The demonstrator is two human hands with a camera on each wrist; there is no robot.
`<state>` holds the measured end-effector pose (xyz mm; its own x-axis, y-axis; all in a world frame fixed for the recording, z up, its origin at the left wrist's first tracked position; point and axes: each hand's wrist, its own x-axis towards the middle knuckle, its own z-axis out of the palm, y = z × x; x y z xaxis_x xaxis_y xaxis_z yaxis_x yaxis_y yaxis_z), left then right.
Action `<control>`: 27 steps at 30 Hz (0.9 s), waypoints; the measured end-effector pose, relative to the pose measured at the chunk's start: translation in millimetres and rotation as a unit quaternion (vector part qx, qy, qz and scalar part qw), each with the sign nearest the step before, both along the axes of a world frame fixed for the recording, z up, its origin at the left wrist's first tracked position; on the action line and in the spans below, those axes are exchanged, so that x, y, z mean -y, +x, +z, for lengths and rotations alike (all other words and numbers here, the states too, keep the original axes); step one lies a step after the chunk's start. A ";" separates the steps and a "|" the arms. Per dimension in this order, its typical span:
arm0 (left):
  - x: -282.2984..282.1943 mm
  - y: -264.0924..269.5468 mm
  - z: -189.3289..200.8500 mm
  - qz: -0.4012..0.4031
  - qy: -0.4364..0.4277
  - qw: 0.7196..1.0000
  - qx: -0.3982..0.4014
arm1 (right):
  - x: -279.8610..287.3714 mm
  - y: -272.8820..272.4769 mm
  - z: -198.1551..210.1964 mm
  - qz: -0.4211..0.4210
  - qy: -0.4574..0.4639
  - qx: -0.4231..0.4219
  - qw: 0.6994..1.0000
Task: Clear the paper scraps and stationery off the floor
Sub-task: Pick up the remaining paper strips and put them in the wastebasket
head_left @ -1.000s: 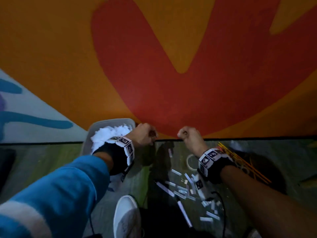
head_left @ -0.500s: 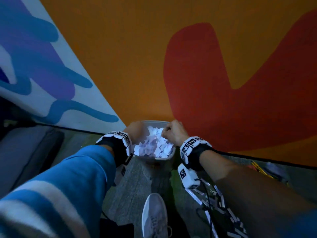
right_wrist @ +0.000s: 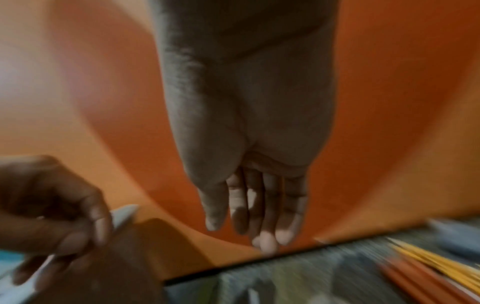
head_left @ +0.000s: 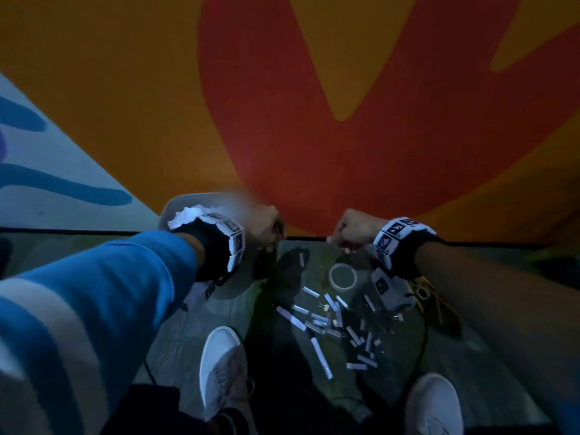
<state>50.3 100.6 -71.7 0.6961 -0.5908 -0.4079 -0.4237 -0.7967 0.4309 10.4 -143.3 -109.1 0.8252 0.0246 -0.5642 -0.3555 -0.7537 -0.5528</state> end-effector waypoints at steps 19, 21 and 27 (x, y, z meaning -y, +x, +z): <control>142.0 -94.6 -268.7 0.157 -0.004 0.982 -0.107 | 20.0 -79.1 -229.1 -0.084 -0.120 -0.049 0.988; 150.3 -98.4 -291.5 0.190 -0.004 0.977 -0.101 | 18.4 -79.9 -246.3 -0.089 -0.132 -0.041 0.986; 148.2 -101.4 -306.4 0.248 0.006 0.962 -0.113 | 12.5 -81.8 -253.7 -0.133 -0.089 -0.013 0.987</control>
<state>-51.1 -47.5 -378.1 0.7836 -0.2022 -0.5875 0.1143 -0.8826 0.4561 -71.4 -155.8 -362.8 0.7745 -0.2925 -0.5609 -0.5664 -0.7156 -0.4088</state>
